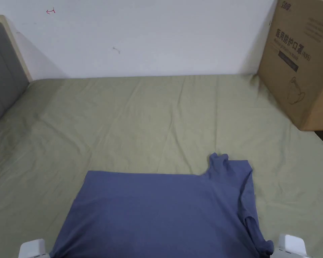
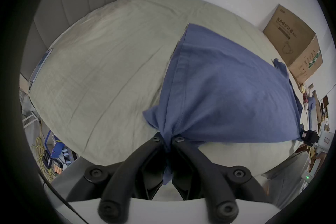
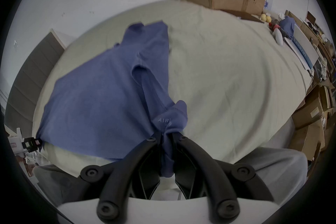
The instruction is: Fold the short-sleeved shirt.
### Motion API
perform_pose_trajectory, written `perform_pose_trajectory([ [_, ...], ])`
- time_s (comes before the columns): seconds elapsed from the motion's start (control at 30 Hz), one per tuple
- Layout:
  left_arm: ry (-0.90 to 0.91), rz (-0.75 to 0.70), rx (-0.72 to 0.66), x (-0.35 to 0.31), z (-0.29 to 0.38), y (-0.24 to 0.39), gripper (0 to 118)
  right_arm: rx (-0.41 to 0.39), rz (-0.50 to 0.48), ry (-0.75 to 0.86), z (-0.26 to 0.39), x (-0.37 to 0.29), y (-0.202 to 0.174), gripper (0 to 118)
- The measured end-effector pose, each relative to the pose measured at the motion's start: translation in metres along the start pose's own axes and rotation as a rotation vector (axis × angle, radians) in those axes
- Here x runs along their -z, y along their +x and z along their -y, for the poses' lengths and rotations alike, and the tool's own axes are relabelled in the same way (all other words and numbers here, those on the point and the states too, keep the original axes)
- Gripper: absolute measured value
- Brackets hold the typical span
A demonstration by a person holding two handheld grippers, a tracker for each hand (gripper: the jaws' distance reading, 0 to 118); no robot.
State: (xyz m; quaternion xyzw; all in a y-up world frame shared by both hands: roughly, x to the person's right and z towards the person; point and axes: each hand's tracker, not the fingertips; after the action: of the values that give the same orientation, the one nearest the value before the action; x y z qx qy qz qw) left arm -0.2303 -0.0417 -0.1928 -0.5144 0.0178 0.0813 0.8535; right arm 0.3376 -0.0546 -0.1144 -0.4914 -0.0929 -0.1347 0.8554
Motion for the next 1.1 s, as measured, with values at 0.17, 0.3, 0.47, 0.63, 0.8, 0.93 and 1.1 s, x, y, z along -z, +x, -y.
perform_pose_trajectory([
  [0.17,-0.032,-0.024,0.032,0.001,-0.003,0.010,7,0.013,0.006,0.002,-0.006,0.002,0.000,10],
  [0.3,0.012,-0.037,0.056,-0.029,-0.017,0.027,84,-0.033,0.033,0.075,-0.027,-0.027,-0.011,72],
  [0.47,0.307,0.034,0.088,-0.075,-0.057,0.056,109,-0.083,-0.004,0.350,-0.075,-0.086,-0.033,95],
  [0.63,0.622,0.068,0.135,-0.127,-0.089,0.099,108,-0.142,0.008,0.643,-0.106,-0.154,-0.069,94],
  [0.8,0.820,0.054,0.213,-0.156,-0.095,0.139,93,-0.191,0.027,0.833,-0.112,-0.188,-0.093,92],
  [0.93,0.863,0.100,0.207,-0.150,-0.089,0.143,19,-0.230,0.057,0.920,-0.105,-0.194,-0.105,53],
  [1.1,0.848,0.122,0.225,-0.145,-0.087,0.153,0,-0.249,0.057,0.929,-0.103,-0.187,-0.111,0],
])
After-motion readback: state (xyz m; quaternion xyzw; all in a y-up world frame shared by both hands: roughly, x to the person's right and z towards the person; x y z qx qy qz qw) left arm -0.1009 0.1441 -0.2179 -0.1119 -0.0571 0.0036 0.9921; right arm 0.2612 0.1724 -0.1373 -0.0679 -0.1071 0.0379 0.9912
